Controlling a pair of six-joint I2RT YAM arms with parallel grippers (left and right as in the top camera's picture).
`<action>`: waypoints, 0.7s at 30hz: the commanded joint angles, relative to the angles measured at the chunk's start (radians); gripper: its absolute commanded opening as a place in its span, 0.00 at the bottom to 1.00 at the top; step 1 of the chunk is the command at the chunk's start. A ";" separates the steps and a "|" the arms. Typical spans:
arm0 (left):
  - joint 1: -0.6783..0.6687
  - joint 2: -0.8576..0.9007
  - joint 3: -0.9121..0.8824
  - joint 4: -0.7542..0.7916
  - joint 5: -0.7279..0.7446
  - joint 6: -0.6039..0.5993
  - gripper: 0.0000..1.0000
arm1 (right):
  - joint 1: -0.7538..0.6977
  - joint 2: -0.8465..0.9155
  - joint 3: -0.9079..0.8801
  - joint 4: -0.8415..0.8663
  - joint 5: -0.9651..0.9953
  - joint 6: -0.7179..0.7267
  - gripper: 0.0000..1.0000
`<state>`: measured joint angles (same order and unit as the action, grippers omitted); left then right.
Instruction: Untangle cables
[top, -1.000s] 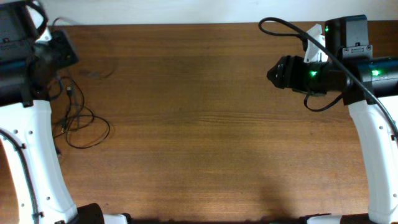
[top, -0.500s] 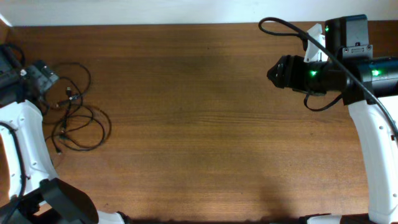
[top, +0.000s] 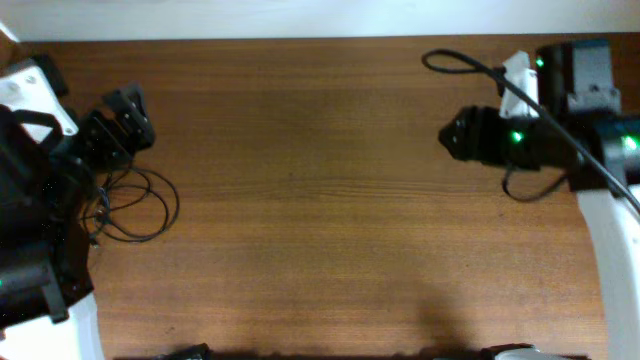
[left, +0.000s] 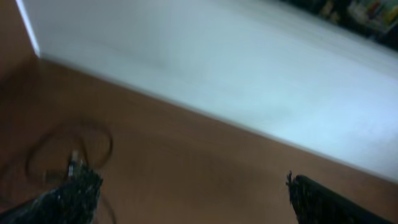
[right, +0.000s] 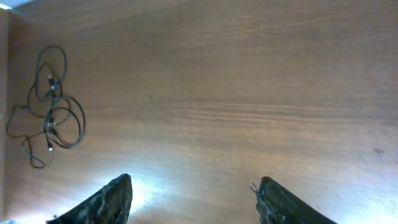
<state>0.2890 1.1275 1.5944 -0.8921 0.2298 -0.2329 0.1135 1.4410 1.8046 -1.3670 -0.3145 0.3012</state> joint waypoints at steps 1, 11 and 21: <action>-0.005 0.024 -0.005 -0.055 0.006 -0.009 0.99 | -0.003 -0.131 0.012 -0.062 0.039 -0.018 0.65; -0.005 0.032 -0.005 -0.141 0.010 -0.010 0.99 | -0.003 -0.376 0.012 -0.179 0.039 -0.017 0.99; -0.005 0.032 -0.005 -0.143 0.010 -0.010 0.99 | -0.003 -0.378 0.012 -0.197 0.036 0.002 0.99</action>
<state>0.2878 1.1568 1.5913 -1.0332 0.2295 -0.2329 0.1135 1.0641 1.8050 -1.5635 -0.2848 0.2920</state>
